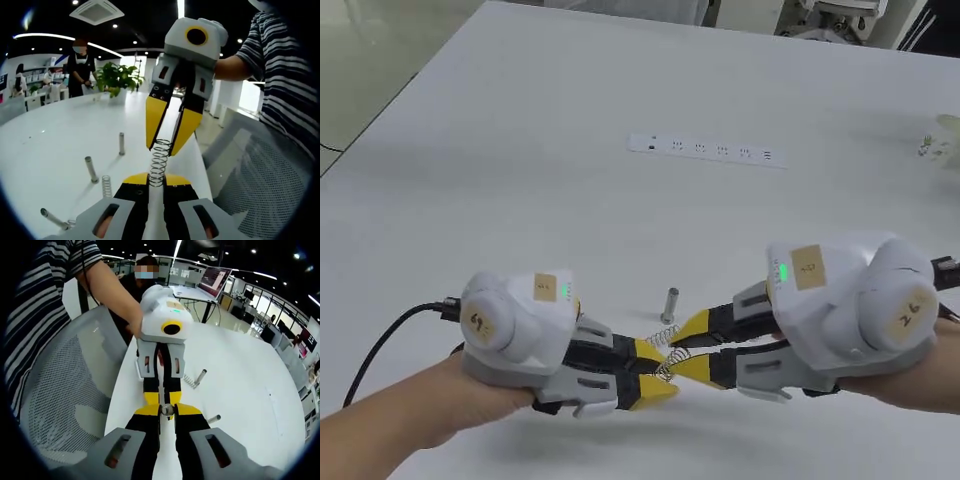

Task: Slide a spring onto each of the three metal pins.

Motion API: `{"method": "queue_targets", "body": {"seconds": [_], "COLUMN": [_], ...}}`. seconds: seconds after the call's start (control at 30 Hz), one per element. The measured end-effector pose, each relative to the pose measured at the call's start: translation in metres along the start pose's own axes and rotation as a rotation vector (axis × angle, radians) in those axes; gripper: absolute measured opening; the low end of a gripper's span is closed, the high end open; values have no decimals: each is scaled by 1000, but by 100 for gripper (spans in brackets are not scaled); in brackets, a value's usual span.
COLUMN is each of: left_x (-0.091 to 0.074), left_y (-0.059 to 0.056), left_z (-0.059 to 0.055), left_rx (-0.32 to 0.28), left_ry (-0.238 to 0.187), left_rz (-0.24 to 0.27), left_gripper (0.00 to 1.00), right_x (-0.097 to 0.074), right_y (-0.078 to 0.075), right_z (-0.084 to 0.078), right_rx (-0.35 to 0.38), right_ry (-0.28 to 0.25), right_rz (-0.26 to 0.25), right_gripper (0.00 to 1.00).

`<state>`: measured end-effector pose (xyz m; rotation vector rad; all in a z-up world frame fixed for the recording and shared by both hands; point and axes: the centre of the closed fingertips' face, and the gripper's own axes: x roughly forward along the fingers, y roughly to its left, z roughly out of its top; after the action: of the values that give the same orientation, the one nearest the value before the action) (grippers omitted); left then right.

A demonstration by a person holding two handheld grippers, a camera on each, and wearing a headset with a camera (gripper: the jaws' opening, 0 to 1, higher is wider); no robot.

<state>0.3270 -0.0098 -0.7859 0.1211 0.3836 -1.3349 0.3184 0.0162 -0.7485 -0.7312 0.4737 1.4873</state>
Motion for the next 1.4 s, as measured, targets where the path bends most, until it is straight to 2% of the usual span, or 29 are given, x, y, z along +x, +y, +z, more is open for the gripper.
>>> {"method": "queue_targets", "body": {"seconds": [0.47, 0.8, 1.4], "left_x": [2, 0, 0], "left_y": [-2, -1, 0], "left_z": [2, 3, 2], "left_rx": [4, 16, 20], "left_ry": [-2, -6, 0], "left_rz": [-3, 8, 20], "left_gripper": [2, 2, 3], "right_x": [4, 4, 6], "right_y": [1, 1, 2], "right_z": [6, 10, 10], "right_rx": [-26, -24, -72], "right_ry": [-10, -36, -8], "right_rz": [-15, -41, -53], "right_gripper": [7, 7, 6]}}
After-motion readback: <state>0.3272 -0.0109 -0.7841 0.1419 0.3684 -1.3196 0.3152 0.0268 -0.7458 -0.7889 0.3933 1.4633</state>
